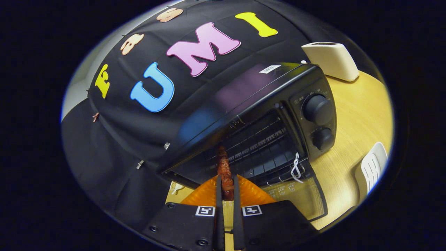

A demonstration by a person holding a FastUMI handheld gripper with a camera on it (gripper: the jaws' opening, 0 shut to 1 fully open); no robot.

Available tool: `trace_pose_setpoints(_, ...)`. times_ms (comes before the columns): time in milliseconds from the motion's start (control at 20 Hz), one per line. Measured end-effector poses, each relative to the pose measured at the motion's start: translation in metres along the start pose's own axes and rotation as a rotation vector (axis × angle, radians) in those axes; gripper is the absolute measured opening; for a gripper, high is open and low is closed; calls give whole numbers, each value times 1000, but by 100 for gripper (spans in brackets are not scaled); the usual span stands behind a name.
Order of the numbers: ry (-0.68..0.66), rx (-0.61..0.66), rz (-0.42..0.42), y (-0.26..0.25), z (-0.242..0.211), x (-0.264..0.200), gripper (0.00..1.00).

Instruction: Open the toaster oven, put the food inside, and close the toaster oven door.

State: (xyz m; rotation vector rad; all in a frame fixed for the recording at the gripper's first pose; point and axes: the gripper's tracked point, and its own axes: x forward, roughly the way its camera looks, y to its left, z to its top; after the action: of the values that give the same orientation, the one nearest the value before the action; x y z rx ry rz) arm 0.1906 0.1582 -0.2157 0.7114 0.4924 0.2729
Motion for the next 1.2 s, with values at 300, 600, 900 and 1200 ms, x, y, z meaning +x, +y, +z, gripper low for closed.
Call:
trace_pose_setpoints(300,-72,-10,-40,-5,2,33,14)
trace_pose_setpoints(600,-106,-75,-73,-8,4,35,16)
trace_pose_setpoints(900,-114,-181,-80,-8,8,22,65)
trace_pose_setpoints(1200,-109,-325,-127,-7,-7,-26,98)
